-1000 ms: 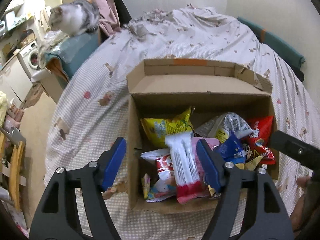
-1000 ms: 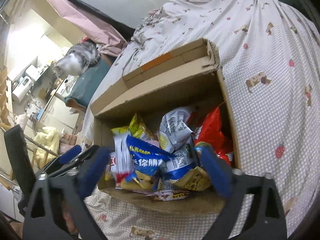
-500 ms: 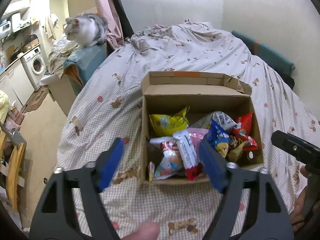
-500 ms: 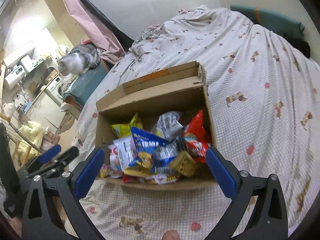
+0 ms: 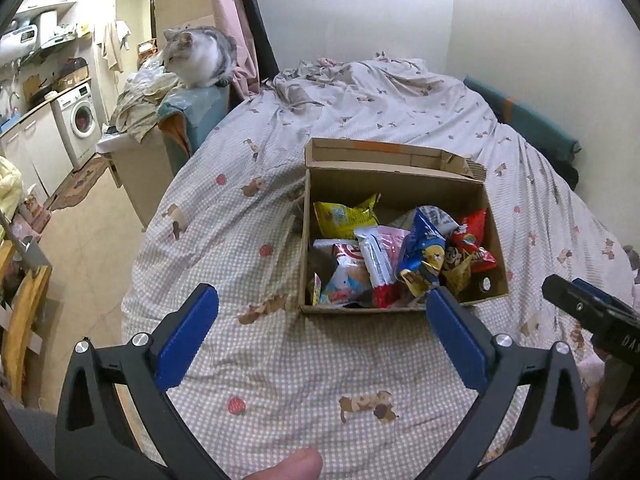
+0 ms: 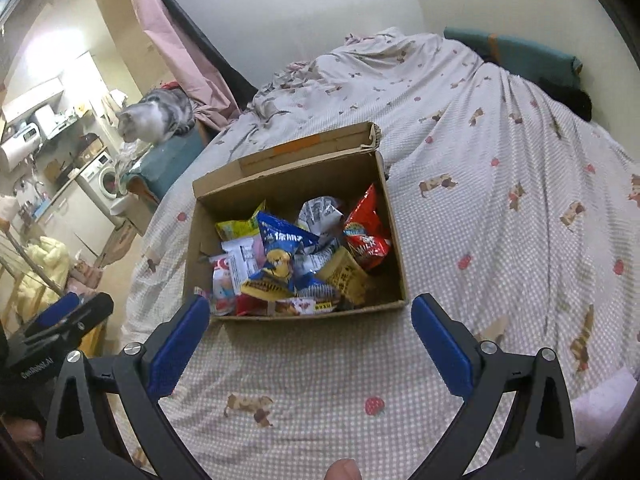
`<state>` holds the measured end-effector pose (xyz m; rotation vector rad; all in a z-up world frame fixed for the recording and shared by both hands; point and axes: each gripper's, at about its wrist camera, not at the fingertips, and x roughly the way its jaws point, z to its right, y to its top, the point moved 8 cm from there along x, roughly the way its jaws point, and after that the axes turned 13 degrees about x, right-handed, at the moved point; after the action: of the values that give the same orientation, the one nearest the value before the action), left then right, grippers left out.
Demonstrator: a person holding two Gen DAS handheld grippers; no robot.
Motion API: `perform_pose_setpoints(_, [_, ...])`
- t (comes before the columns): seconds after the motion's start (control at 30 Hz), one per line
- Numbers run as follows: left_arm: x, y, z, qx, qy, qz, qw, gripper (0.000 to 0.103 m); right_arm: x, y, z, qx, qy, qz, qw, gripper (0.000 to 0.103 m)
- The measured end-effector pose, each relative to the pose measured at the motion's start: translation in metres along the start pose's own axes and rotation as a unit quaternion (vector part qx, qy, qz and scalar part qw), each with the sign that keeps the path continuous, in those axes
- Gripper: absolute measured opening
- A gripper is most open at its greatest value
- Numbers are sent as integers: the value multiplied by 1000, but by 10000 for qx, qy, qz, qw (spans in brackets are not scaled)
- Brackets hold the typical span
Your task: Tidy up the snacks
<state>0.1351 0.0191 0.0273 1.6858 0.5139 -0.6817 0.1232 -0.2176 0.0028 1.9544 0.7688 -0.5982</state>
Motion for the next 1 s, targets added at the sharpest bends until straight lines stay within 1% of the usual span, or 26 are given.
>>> perform_pose_setpoints(0.1, [-6, -6, 7, 119, 21, 5, 9999, 103, -7, -10, -3, -252, -122, 80, 9996, 103])
perform_pose_setpoints(0.2, [-8, -10, 13, 181, -110, 25, 9998, 103, -11, -17, -3, -439, -241, 189, 9986, 103])
perform_pose_setpoints(0.27, [-8, -11, 13, 230, -50, 86, 9997, 103, -10, -21, -1, -375, -219, 183, 9989, 103])
perform_pose_setpoints(0.33, [-7, -14, 13, 253, -54, 154, 9995, 103, -3, -26, 1, -329, -171, 69, 9993, 103])
perform_pose_setpoints(0.4, [-3, -18, 14, 286, -97, 76, 9995, 103, 6, -29, 7, -261, -270, -33, 9993, 103])
perform_pose_setpoints(0.53, [7, -25, 8, 48, -172, -116, 9998, 103, 13, -28, 8, -283, -357, -14, 9990, 103])
perform_pose_setpoints(0.63, [11, -27, 4, 13, -54, -120, 9999, 103, 16, -30, 6, -337, -385, -22, 9987, 103])
perform_pose_setpoints(0.77, [14, -31, 5, -74, -138, -201, 9997, 103, 18, -31, 3, -449, -405, -11, 9982, 103])
perform_pose_setpoints(1.0, [13, -30, 5, -60, -142, -162, 9998, 103, 19, -32, 2, -492, -422, -30, 9979, 103])
